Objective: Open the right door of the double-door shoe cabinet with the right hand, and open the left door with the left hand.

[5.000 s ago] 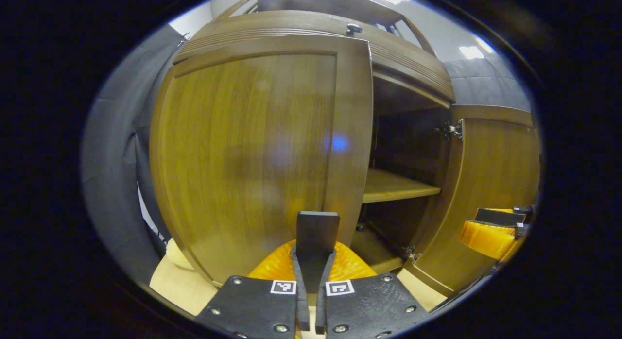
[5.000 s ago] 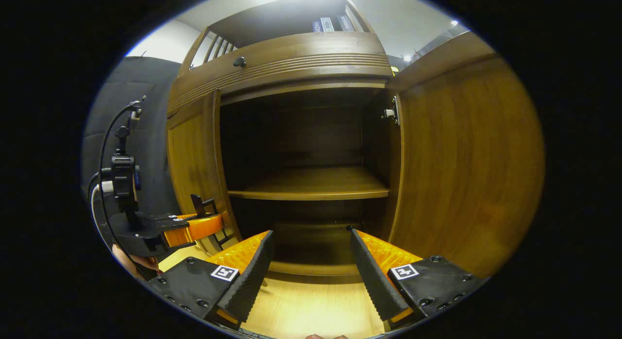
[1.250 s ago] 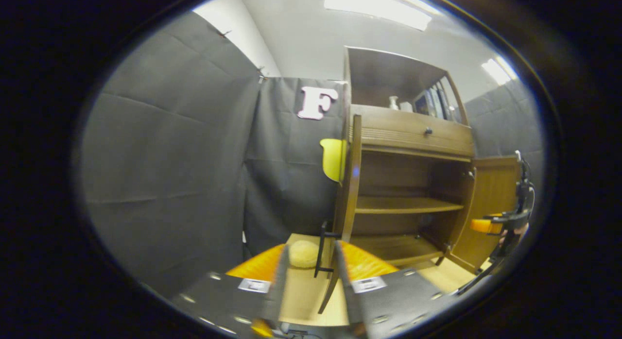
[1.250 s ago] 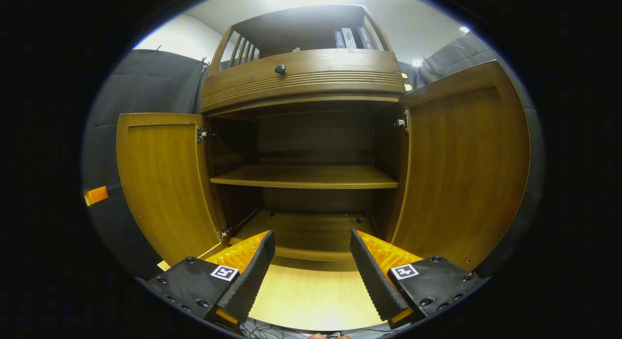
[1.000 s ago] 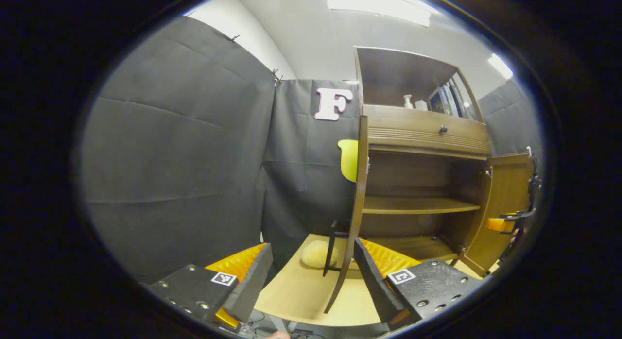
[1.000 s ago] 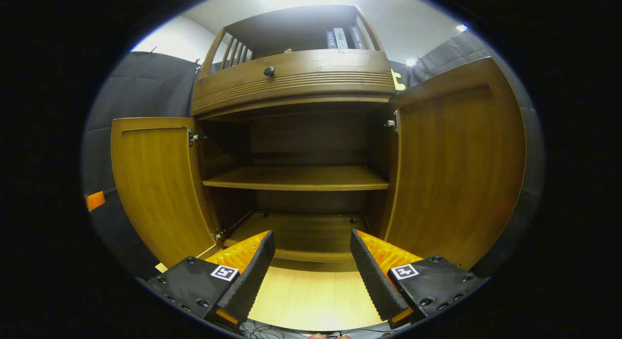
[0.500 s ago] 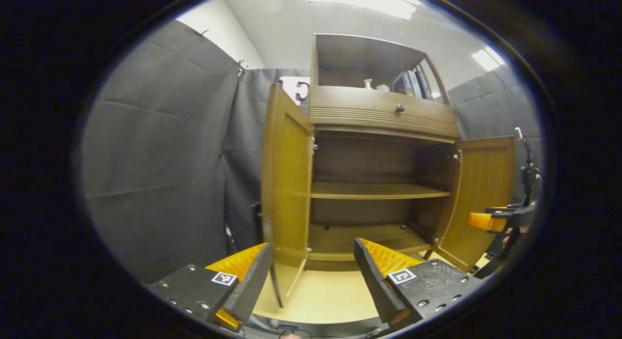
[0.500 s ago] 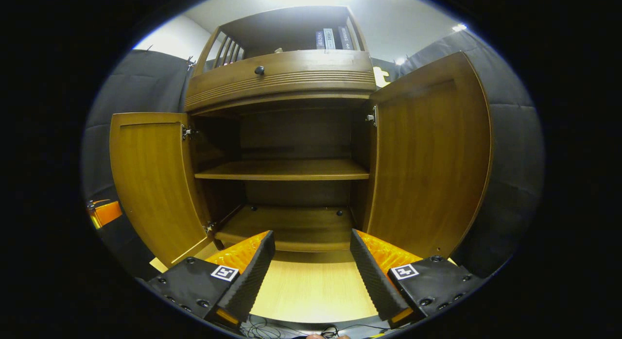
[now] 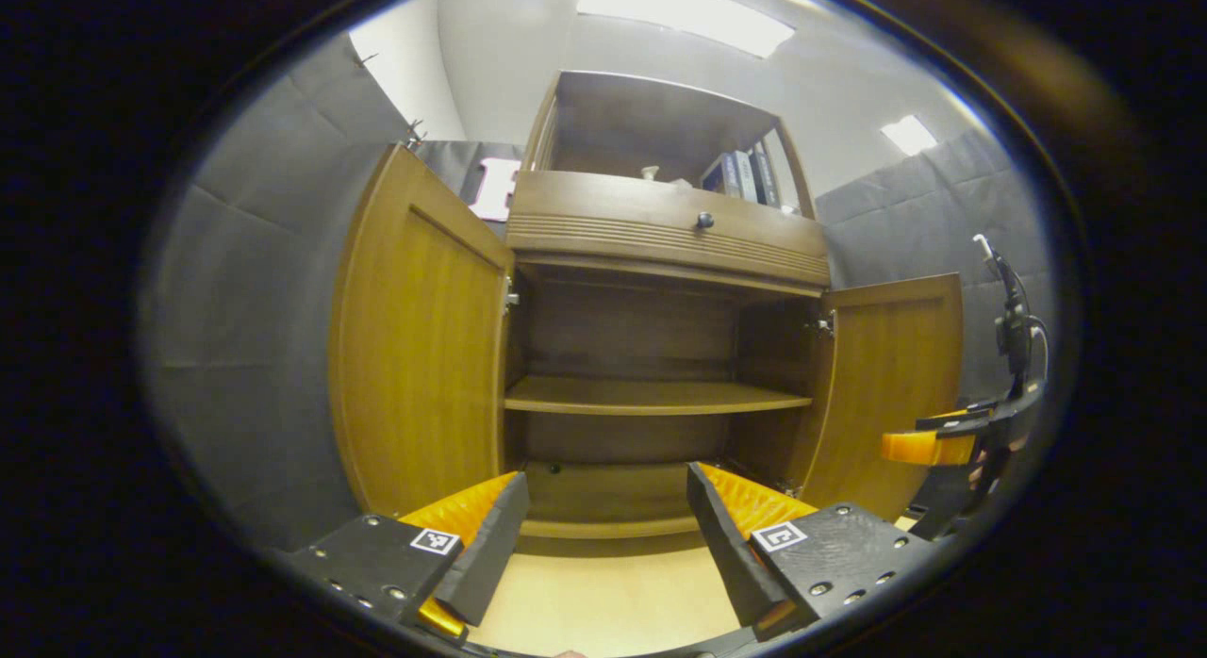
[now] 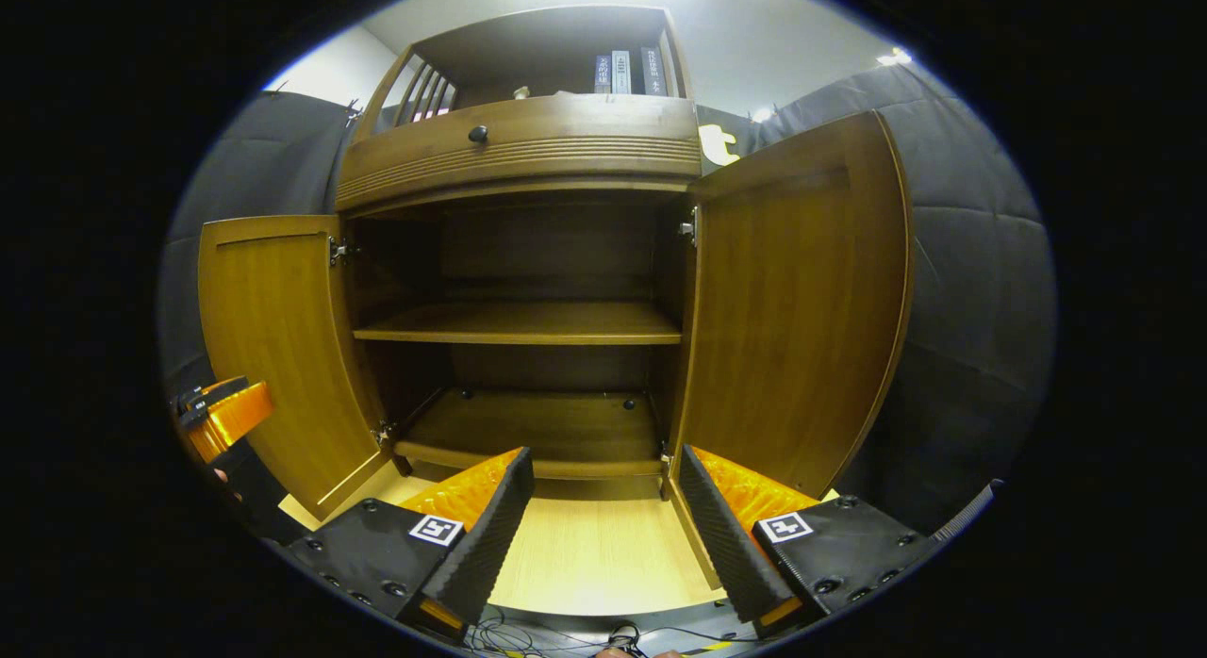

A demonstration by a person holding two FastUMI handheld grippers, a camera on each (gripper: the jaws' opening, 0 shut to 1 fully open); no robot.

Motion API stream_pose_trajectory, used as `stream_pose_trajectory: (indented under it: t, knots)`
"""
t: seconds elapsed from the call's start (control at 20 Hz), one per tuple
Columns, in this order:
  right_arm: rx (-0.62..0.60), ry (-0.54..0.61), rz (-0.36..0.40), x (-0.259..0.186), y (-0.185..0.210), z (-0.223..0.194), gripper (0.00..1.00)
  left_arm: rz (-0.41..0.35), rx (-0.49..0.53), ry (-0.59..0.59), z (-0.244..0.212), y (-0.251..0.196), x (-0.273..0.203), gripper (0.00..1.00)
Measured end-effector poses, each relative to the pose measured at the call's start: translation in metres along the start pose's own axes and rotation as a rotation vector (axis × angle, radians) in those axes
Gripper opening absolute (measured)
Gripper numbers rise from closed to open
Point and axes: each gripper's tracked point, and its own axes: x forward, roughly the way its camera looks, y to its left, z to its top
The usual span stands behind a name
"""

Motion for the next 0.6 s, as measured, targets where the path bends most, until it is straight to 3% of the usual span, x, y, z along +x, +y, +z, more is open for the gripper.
stream_pose_trajectory:
  t: [0.05,0.1,0.3,0.6]
  knots:
    - [-0.002,-0.013,-0.008,-0.001,-0.001,0.005,0.98,-0.009,0.005,0.001,0.0,-0.001,0.002,0.98]
    - [-0.006,-0.025,-0.01,-0.001,-0.002,0.01,0.92,-0.012,0.013,-0.001,0.0,-0.001,0.004,0.98]
    - [-0.024,-0.06,-0.024,0.002,-0.011,0.008,0.94,-0.05,0.016,0.011,-0.007,-0.008,0.009,0.99]
    - [-0.024,-0.058,0.132,0.011,0.002,0.0,0.99,0.029,-0.02,0.004,0.011,-0.022,0.016,0.98]
